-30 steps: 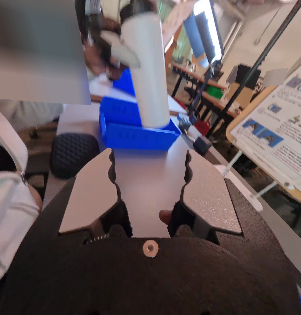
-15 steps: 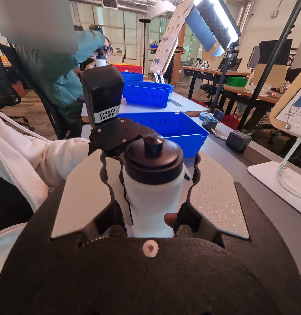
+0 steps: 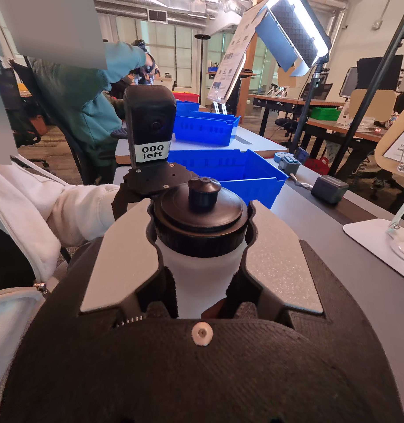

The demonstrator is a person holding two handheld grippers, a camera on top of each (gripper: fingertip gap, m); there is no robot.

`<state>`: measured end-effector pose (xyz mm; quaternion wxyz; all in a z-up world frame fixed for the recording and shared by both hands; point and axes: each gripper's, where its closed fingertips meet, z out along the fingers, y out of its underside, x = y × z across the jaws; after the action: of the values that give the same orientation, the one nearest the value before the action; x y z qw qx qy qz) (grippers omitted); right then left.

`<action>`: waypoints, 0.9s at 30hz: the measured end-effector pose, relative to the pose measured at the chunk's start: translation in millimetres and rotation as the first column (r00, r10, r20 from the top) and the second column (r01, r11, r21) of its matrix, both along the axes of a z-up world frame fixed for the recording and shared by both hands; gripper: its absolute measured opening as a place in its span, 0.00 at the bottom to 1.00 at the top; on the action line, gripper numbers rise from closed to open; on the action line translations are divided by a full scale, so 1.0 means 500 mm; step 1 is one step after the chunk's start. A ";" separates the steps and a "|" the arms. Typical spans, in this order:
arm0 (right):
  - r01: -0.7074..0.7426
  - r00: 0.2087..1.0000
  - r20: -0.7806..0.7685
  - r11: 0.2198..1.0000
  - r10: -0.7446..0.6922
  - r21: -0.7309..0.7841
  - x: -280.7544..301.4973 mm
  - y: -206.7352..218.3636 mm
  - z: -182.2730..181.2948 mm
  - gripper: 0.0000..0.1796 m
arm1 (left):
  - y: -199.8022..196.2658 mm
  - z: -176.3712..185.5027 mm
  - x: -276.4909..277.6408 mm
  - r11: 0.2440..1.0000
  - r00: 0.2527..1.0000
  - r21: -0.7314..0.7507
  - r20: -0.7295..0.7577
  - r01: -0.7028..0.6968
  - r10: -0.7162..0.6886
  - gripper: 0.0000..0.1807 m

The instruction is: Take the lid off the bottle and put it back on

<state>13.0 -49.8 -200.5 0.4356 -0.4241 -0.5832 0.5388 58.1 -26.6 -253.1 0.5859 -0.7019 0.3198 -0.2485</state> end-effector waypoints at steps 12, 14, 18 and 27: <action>-0.167 0.985 -0.047 0.986 0.166 -0.006 0.009 -0.008 0.001 0.43 | -0.004 0.000 0.008 0.997 0.997 0.028 0.017 0.069 -0.070 0.48; -0.247 0.968 -0.049 0.969 0.247 -0.001 0.015 -0.018 0.001 0.42 | -0.012 0.000 0.014 0.992 0.993 0.034 0.013 0.119 -0.120 0.48; -0.482 0.874 -0.082 0.876 0.479 -0.020 0.034 -0.039 0.003 0.43 | -0.025 0.001 0.026 0.980 0.981 0.037 0.023 0.194 -0.195 0.48; -0.190 0.965 -0.193 0.980 0.176 -0.054 0.010 0.052 0.036 0.53 | 0.034 0.008 -0.042 0.975 0.974 0.064 0.093 -0.213 0.207 0.48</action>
<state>17.9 -23.6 -182.4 0.4213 -0.3313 -0.5566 0.6348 36.9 -9.5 -249.0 0.6473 -0.6986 0.2274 -0.2031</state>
